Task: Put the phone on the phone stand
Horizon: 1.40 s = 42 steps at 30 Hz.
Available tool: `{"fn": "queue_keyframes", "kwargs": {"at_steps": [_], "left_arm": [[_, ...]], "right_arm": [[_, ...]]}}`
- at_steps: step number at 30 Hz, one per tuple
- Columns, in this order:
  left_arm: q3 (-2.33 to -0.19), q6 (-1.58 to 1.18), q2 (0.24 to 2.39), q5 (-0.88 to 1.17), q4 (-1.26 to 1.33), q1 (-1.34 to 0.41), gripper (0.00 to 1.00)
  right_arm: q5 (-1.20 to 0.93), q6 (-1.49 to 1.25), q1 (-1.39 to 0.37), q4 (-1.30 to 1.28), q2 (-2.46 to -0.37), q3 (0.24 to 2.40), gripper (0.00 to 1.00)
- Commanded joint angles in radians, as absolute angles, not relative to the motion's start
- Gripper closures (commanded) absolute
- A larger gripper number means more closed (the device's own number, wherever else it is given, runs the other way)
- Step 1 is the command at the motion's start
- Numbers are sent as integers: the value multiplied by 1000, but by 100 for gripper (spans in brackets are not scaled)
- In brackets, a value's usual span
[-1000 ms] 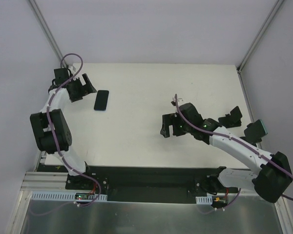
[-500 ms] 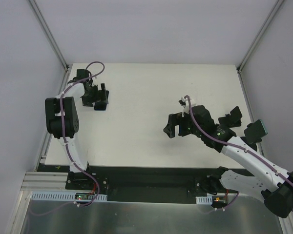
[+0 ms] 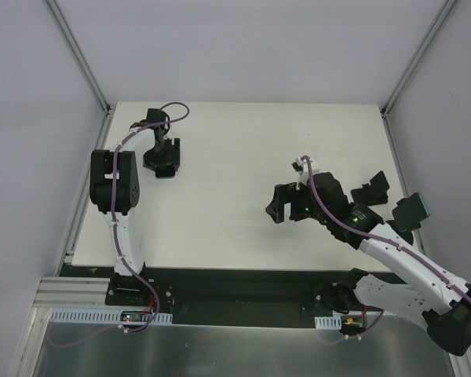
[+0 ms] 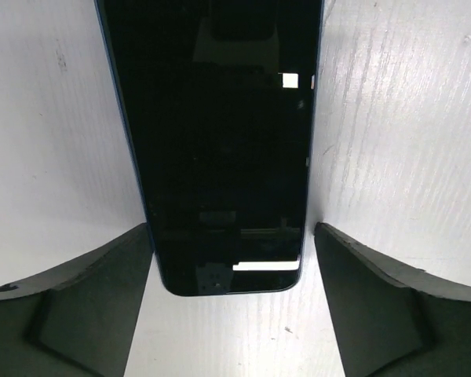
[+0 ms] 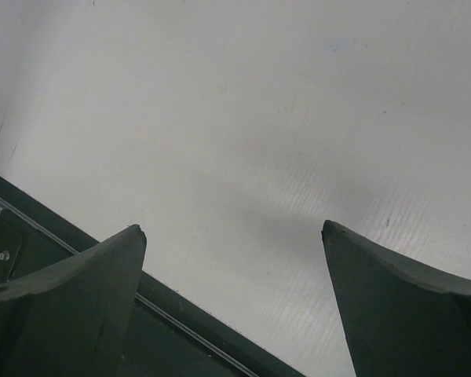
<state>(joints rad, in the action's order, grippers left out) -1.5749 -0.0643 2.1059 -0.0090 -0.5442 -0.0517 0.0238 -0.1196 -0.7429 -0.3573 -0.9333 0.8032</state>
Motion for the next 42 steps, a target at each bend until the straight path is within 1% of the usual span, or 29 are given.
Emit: {"fn": "queue_keyframes", "kwargs": {"at_steps": [1,4,5,7,11,12,16,17,20,23,27,31,33,35,37,38,39,40,41,42], "left_arm": [[-1594,-58,2141,-35,-607,-49,36],[-1594,-55,2143,-29,-618,-51,59],[-1597,-52,2143,-25,-630,-54,62],[-1601,-48,2148,-21,-644,-58,64],[-1615,-43,2151,-2,-684,-81,80],[-1614,-44,2146,26,-690,-96,82],[-1566,-105,2091,243,-675,-127,83],[-1531,-123,2085,350,-661,-135,84],[-1487,-175,2091,452,-623,-189,87],[-1471,-225,2105,471,-598,-262,91],[-1450,-301,2103,541,-542,-317,99],[-1417,-380,2082,604,-491,-344,100],[-1404,-399,2076,609,-473,-357,100],[-1393,-407,2062,624,-462,-370,100],[-1384,-408,2045,635,-456,-383,100],[-1373,-408,2037,620,-451,-388,100],[-1371,-407,2030,615,-449,-394,100],[-1371,-402,2031,612,-448,-402,100],[-1374,-403,2031,624,-448,-403,100],[-1376,-408,2039,633,-448,-403,100]], "right_arm": [[55,-147,-739,-368,-916,802,4],[64,-163,-739,-377,-916,802,4],[66,-170,-739,-380,-914,804,4],[69,-176,-741,-393,-913,807,4],[83,-187,-739,-399,-904,805,4],[84,-190,-739,-397,-904,804,4],[87,-207,-739,-403,-913,799,4],[86,-212,-741,-402,-917,798,4],[74,-244,-739,-396,-930,790,4],[63,-302,-739,-374,-940,775,4],[69,-388,-739,-312,-968,758,4],[142,-488,-733,-246,-1037,775,3],[149,-582,-701,-210,-1101,796,3],[97,-647,-664,-105,-1199,805,1],[39,-724,-602,-45,-1287,856,5],[22,-741,-585,-34,-1386,885,7],[9,-752,-562,-26,-1435,953,9],[-67,-770,-552,-5,-1487,988,9],[-101,-772,-548,21,-1579,1018,11],[-133,-769,-543,31,-1623,1060,13]]}}
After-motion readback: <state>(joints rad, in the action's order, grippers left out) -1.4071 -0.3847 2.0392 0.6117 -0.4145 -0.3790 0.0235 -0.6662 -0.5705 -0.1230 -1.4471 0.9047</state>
